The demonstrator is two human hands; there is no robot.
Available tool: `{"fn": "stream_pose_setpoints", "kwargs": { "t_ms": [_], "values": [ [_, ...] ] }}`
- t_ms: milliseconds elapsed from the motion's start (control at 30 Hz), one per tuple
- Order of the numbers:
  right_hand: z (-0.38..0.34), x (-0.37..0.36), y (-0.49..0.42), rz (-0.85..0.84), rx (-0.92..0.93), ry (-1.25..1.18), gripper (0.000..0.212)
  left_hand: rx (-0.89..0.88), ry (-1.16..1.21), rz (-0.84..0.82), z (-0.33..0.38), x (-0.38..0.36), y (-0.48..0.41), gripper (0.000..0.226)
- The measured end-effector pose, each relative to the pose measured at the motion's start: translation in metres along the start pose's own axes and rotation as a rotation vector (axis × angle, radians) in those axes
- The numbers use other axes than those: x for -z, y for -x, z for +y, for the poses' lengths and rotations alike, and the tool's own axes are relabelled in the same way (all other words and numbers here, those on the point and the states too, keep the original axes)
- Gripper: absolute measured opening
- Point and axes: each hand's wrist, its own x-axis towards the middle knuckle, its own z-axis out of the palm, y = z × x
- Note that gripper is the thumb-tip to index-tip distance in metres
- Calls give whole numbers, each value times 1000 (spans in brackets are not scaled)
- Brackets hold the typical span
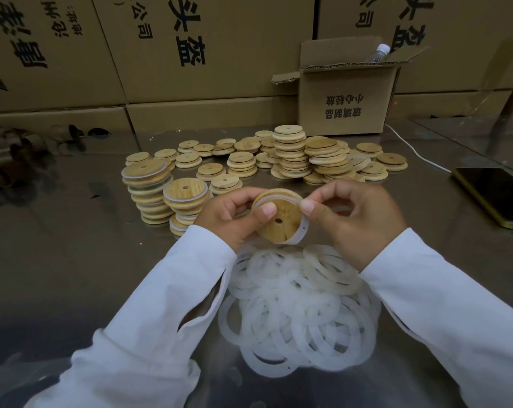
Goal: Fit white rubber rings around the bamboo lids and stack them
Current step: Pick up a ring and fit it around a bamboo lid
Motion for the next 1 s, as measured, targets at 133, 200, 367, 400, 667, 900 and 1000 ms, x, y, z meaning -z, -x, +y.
{"fn": "stream_pose_setpoints", "kwargs": {
  "t_ms": [133,200,367,400,667,900,1000],
  "values": [
    [0,1,0,-34,-13,33,16,9,-19,31,3,0,0,16],
    [0,0,0,-41,-13,54,19,14,-20,39,4,0,-1,16],
    [3,-2,0,-27,-37,-2,18,17,23,27,2,-1,-1,10],
    [4,-1,0,-18,-44,-31,18,13,28,27,2,-3,0,11],
    [14,-8,0,58,-86,-166,14,22,6,109,-3,-14,1,17],
    [18,-18,5,167,-16,29,9,46,42,151,-6,-15,-2,12],
    [18,-14,3,207,-4,47,9,83,148,99,-5,-15,-1,29]
  ]
}}
